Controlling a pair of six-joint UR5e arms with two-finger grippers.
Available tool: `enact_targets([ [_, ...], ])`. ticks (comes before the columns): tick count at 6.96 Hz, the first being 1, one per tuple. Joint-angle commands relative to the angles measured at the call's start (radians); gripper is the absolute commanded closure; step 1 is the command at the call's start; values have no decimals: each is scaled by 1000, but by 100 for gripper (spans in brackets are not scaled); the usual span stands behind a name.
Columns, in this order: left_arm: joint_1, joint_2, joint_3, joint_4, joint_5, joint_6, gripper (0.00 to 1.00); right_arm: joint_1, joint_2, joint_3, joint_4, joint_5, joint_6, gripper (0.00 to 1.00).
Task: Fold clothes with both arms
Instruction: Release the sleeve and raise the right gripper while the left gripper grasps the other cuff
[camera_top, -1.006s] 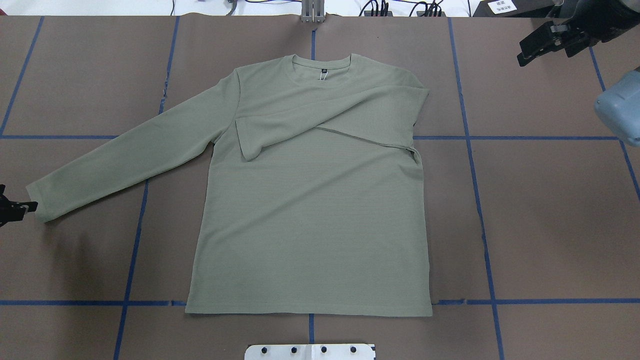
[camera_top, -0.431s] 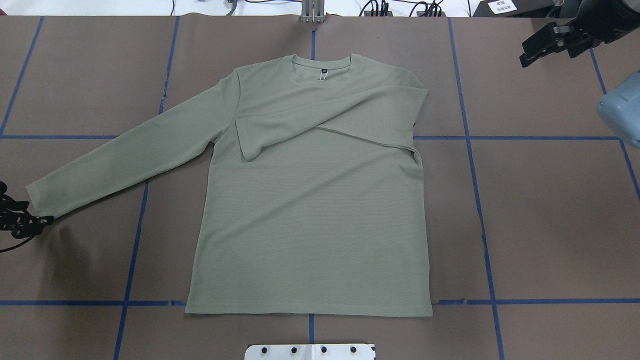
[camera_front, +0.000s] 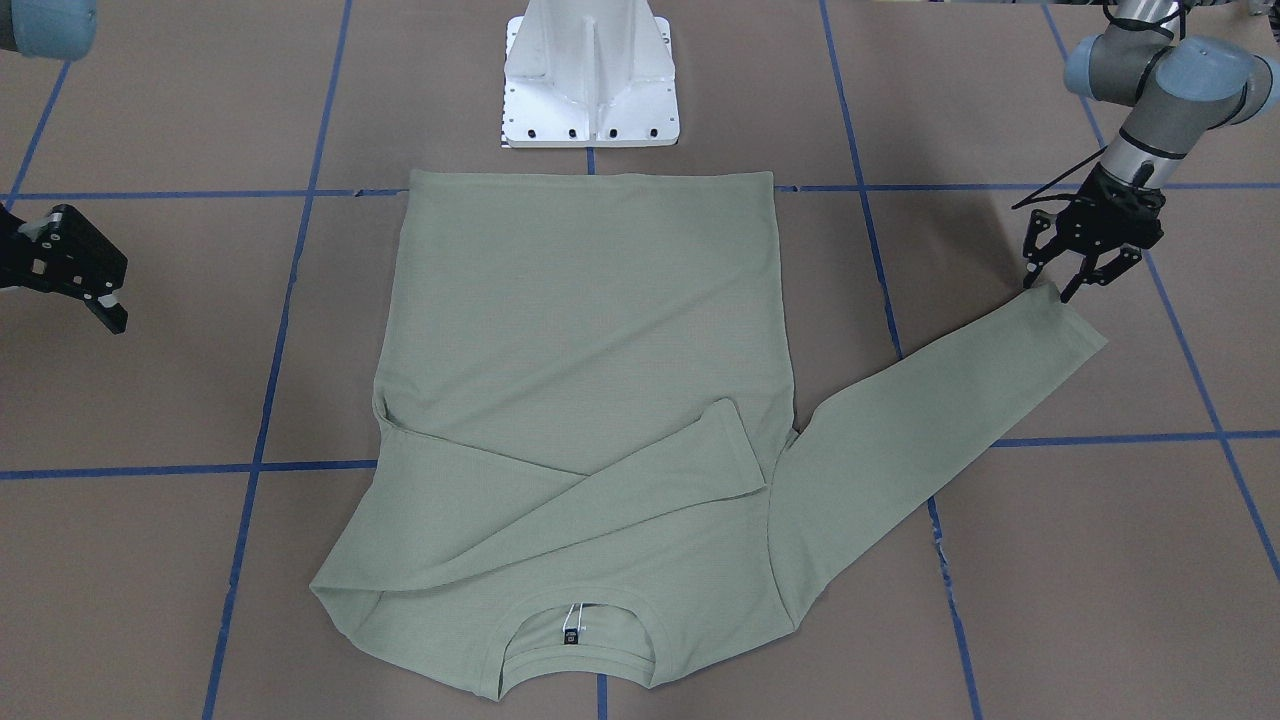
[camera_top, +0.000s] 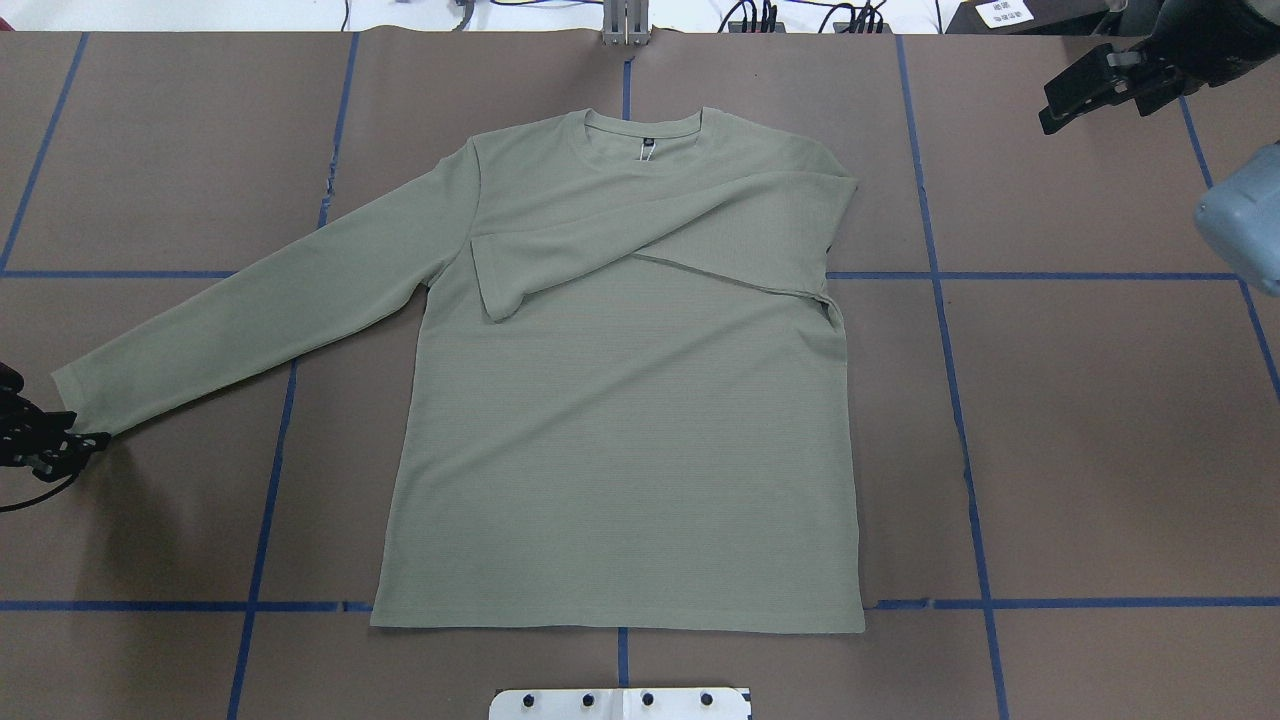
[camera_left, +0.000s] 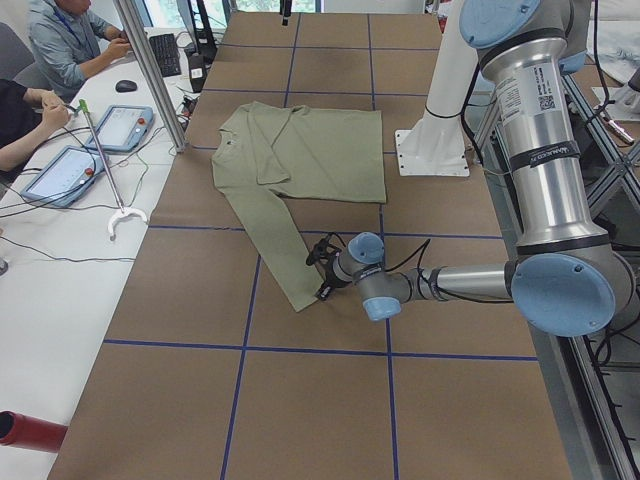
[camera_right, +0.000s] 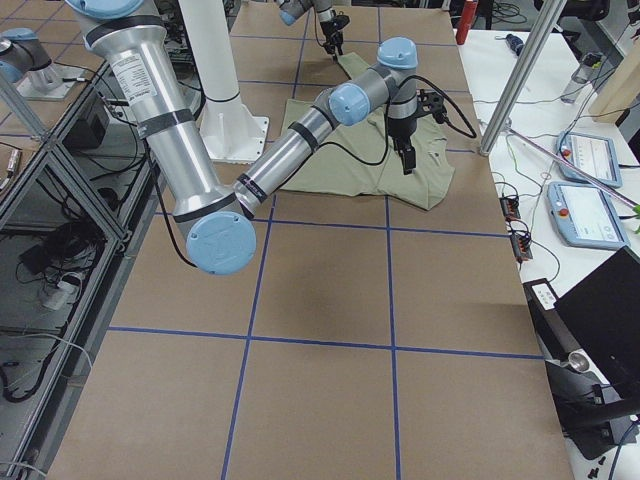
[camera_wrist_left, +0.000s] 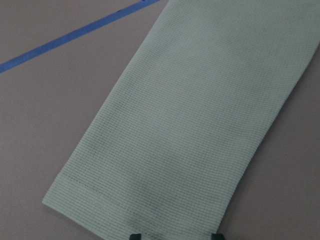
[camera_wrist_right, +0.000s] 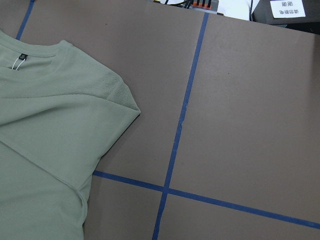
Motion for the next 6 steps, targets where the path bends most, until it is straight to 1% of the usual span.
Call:
enact_targets([
  [1,4,3,0,0,0,4,43,0,-1,0,0,-1,2,0],
  [2,4,4,0,0,0,4,59,0,-1,0,0,0,3,0],
  [3,2,7,2,-2,0,4,95,0,0,0,0,0,3,0],
  [4,2,11,0,-8,0,4,100,0,2,1,0,0,5,0],
  [5,-8,6,-9,-30,0,3,100,0,4,1,0,0,6,0],
  [6,-16,0,-58,-31,-1,3,100,0,4,0,0,0,6,0],
])
